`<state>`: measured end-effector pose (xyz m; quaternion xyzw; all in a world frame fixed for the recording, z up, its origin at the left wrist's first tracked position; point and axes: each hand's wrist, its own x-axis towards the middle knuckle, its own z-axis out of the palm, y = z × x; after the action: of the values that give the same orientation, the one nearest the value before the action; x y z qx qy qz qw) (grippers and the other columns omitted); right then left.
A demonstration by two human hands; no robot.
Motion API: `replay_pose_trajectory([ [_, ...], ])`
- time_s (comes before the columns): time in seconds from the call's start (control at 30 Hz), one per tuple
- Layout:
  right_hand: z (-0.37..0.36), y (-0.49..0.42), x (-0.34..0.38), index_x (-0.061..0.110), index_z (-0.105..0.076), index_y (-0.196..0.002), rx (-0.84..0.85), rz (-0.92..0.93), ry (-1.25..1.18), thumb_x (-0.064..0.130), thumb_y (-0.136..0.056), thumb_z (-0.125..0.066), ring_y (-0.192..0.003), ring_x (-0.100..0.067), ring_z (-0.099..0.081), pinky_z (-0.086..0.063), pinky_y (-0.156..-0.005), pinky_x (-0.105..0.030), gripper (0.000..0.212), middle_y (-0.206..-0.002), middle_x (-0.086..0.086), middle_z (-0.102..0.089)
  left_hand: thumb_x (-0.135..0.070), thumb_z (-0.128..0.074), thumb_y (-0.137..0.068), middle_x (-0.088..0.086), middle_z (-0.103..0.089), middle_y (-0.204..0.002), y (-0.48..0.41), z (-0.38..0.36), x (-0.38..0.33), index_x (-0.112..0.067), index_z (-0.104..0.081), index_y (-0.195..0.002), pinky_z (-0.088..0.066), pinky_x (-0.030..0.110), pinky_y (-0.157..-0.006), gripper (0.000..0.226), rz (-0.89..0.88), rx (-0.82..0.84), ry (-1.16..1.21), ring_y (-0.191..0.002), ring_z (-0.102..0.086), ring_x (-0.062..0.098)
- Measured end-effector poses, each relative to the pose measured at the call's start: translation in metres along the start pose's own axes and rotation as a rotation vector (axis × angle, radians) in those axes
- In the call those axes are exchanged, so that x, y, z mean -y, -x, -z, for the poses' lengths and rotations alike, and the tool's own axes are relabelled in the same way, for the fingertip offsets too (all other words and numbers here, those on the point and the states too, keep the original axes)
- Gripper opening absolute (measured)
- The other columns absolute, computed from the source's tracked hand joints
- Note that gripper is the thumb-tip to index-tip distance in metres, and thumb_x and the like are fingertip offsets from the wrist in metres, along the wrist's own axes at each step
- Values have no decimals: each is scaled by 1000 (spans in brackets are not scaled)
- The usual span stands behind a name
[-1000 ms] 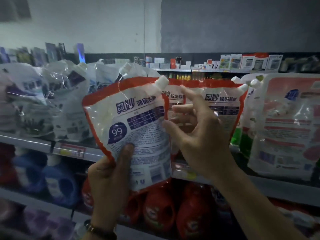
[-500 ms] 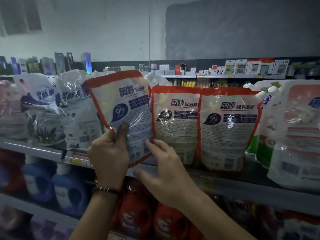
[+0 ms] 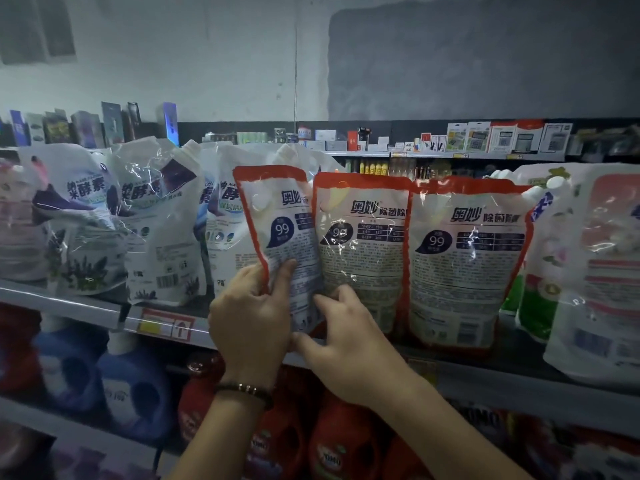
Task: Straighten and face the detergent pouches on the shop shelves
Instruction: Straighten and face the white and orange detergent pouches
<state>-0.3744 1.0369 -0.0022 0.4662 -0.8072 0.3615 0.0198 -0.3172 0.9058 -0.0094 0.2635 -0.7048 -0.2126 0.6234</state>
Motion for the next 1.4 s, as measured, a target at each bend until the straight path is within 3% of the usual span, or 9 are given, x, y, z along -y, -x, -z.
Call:
replay_pose_trajectory([
  [0.17,2,-4,-12,22,-58,-126,-3,-8,54,43,-99,-64,-110,-14,-55,-51,-97,-31,35,-115,9,-52,-58,-70,-96,-15,-63,-83,6,-18,-8,-27,-77,-82,-39,26,-59,34,-26,-40,-24,-65,-58,12],
  [0.3,1,-5,-23,23,-57,-129,-52,-27,-8,42,-96,-68,-108,-11,-59,-51,-92,-27,40,-114,9,-60,-57,-66,-100,-12,-70,-91,-1,-33,-8,-23,-75,-81,-50,34,-59,41,-95,-50,-27,-71,-65,16],
  [0.5,1,-1,-30,27,-46,-156,-106,-35,-71,54,-91,-64,-132,-6,-57,-49,-113,-32,73,-141,12,-64,-59,-61,-102,-11,-73,-95,-6,-60,7,-20,-79,-87,-52,36,-58,45,-171,-55,-68,-73,-64,19],
  [0.7,13,14,-39,36,-60,-135,-182,-47,-116,42,-96,-70,-114,3,-57,-49,-99,-20,41,-122,20,-62,-47,-66,-102,9,-66,-104,2,-90,2,-9,-66,-107,-45,42,-83,38,-284,-121,-163,-92,-53,30],
  [0.9,32,35,-44,36,-61,-131,-376,-87,-180,35,-95,-76,-105,9,-58,-50,-84,-11,40,-118,24,-57,-50,-62,-101,10,-60,-110,6,-86,7,-9,-59,-120,-42,41,-92,45,-242,-41,-52,-99,-56,30],
  [1.07,43,49,-41,36,-57,-138,-411,-96,-271,30,-95,-77,-96,1,-65,-56,-74,-16,48,-117,20,-57,-33,-79,-91,13,-52,-118,3,-67,-21,-6,-50,-121,-50,43,-93,50,-338,-207,155,-108,-55,30],
  [1.23,53,51,-42,39,-48,-150,-330,-129,-285,37,-97,-74,-98,5,-61,-54,-73,-13,59,-120,23,-55,-24,-73,-94,7,-54,-134,-36,-53,-78,-16,-66,-124,-57,36,-85,32,-544,75,32,-103,-61,20],
  [1.33,57,48,-40,41,-44,-153,-300,-149,-280,44,-97,-73,-102,6,-62,-58,-84,-22,63,-127,27,-52,-18,-69,-99,9,-47,-154,-56,-58,-102,-18,-55,-146,-52,20,-62,49,-621,302,-72,-81,-67,16],
  [1.4,57,47,-42,42,-42,-154,-302,-159,-276,48,-95,-73,-113,3,-61,-57,-97,-30,67,-134,30,-48,-16,-61,-102,15,-39,-163,-68,-64,-108,-17,-38,-160,-42,12,-61,62,-602,407,-150,-86,-65,15],
])
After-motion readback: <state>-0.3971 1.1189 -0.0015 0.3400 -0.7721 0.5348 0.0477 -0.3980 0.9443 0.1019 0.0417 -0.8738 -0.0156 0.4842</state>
